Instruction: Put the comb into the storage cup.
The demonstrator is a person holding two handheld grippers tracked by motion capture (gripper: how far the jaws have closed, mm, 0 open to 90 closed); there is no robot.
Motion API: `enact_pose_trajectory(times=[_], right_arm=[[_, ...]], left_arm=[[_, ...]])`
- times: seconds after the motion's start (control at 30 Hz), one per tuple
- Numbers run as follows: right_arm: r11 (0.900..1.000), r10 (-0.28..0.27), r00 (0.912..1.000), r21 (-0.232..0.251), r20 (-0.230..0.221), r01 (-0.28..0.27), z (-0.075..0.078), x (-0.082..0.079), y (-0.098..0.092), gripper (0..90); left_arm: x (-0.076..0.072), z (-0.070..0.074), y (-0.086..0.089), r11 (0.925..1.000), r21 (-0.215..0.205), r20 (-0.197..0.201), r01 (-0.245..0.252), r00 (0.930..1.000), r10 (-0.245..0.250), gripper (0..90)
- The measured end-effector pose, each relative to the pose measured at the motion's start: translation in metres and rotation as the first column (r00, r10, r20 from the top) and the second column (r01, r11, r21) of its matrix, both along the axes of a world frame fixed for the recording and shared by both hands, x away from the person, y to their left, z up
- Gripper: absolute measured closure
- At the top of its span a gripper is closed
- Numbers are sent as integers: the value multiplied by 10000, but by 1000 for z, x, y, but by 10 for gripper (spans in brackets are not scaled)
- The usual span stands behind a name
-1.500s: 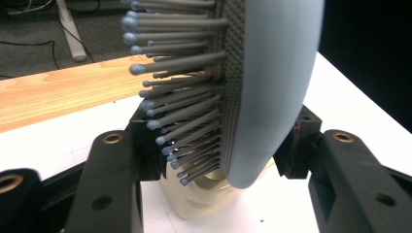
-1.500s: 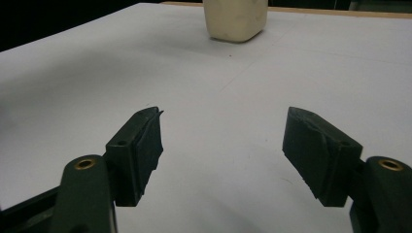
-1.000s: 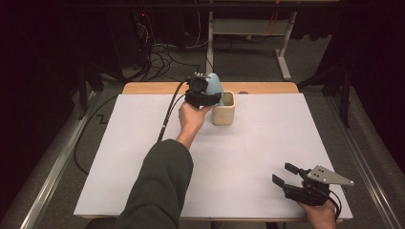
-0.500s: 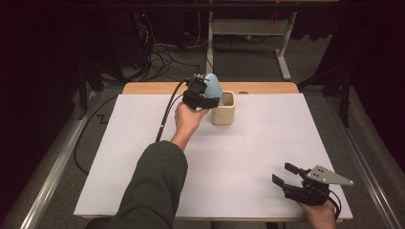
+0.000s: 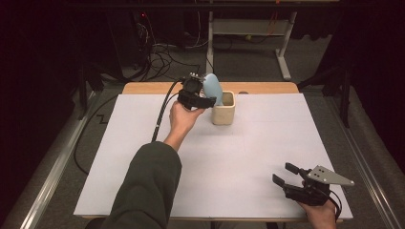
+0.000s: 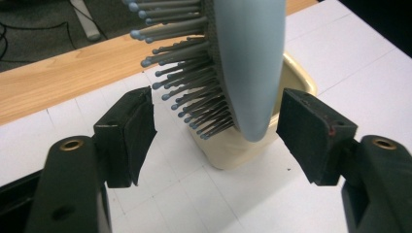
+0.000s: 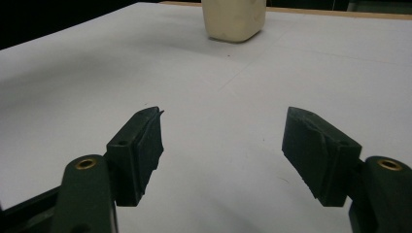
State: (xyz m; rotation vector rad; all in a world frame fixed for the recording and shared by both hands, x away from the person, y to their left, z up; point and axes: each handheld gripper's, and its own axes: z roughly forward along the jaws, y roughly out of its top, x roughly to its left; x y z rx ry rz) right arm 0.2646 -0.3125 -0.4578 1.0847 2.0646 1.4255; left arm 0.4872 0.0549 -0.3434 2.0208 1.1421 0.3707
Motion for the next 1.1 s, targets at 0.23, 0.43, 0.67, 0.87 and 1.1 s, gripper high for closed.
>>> enact_pose_trajectory(times=[0.23,0.43,0.67,0.87,1.1], right_arm=[[10000,-11,10000,-10,-8,11,0,0,0,316],[10000,-1,10000,-29,6,1,0,0,1,316],[10000,-9,10000,-46,35,9,0,-1,1,318],[10000,-45,10000,-40,34,45,0,0,0,318],[10000,-63,10000,-50,17,63,0,0,0,320]], left_arm=[[-3,0,8,9999,-119,102,-19,9999,20,329],[-6,0,10,9998,-141,186,104,9998,-101,329],[-11,3,11,9993,-208,396,322,9987,-314,334],[-13,2,14,9990,-249,462,360,9983,-348,334],[-18,6,23,9991,-255,552,327,9980,-313,334]])
